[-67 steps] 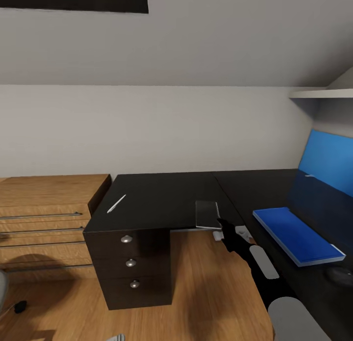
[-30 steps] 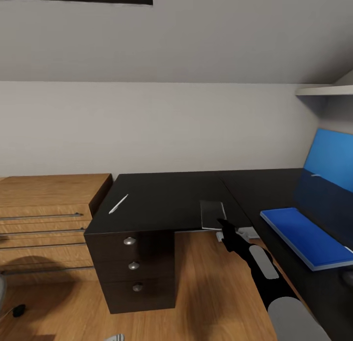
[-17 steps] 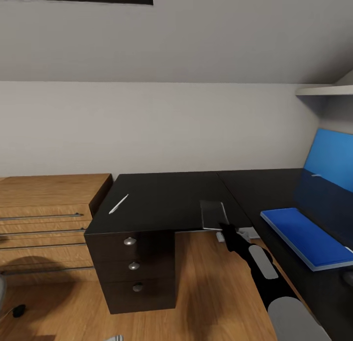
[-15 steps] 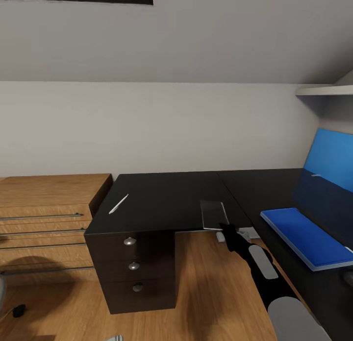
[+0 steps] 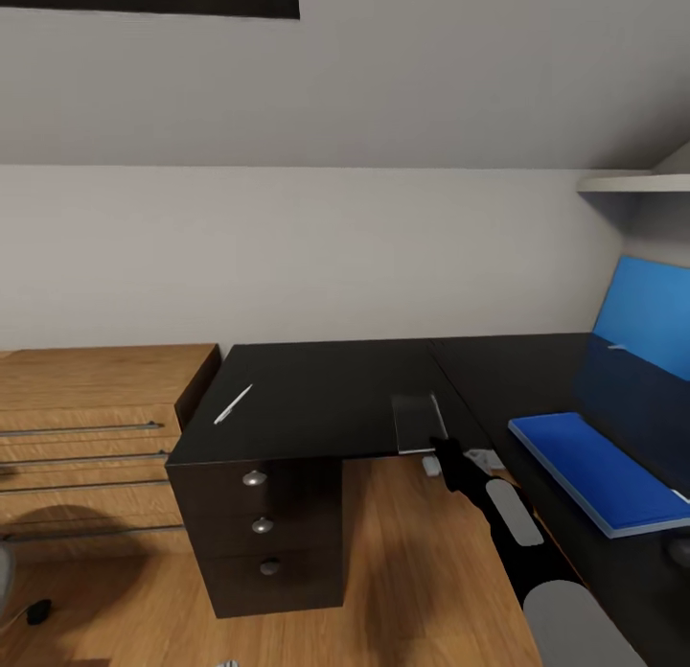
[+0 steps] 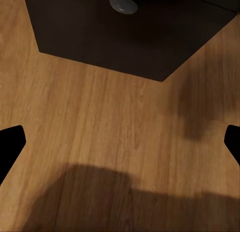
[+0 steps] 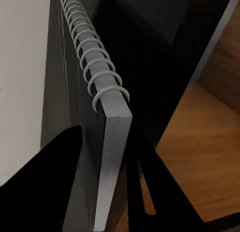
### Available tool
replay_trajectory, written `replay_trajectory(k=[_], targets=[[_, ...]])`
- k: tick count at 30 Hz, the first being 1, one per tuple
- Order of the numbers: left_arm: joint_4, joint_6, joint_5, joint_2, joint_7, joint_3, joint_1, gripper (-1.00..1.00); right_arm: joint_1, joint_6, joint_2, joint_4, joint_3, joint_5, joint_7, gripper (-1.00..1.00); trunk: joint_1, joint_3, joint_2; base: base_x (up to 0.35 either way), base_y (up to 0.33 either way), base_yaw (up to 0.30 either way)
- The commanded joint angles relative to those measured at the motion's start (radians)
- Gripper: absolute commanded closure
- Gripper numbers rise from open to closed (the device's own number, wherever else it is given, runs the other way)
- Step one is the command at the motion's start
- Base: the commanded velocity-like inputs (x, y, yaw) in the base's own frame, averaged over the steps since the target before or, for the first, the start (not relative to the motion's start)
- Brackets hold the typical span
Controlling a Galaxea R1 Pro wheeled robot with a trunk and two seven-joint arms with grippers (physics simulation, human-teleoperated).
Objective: In the bedroom, organize the workspace by keeping the computer under the desk, ensuring the monitor is on the desk, placing the keyboard on the desk next to the monitor, placing the mouse on the desk next to the keyboard, moving the folder from the swivel chair onto the desk next to the mouse, stacking the notebook on top of the folder with the pen on top of the notebook, and positioning the swivel chair next to the desk.
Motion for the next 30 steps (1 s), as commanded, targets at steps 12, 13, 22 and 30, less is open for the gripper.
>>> replay_trajectory(k=[12, 13, 22, 30], targets=[[-0.001, -0.008, 0.009, 0.0, 0.005, -0.006, -0.001, -1.0, 0.0, 0.006, 0.001, -0.005, -0.004, -0.009, -0.008, 1.0, -0.046, 0.037, 0.084, 0.0, 0.0, 0.0], [-0.001, -0.008, 0.009, 0.0, 0.006, -0.007, -0.001, -1.0, 0.0, 0.006, 0.001, -0.006, -0.004, -0.009, -0.008, 1.0, -0.05, 0.04, 0.091, 0.0, 0.0, 0.0], [-0.001, -0.008, 0.009, 0.001, 0.006, -0.004, -0.001, -1.0, 0.0, 0.006, 0.0, -0.009, -0.004, -0.009, -0.005, 1.0, -0.084, 0.068, 0.154, 0.0, 0.0, 0.0], [-0.001, -0.008, 0.01, 0.001, 0.006, -0.001, -0.001, -1.0, 0.052, 0.009, -0.029, -0.143, -0.009, -0.015, -0.006, 1.0, -0.115, 0.093, 0.21, -0.233, 0.0, 0.0]])
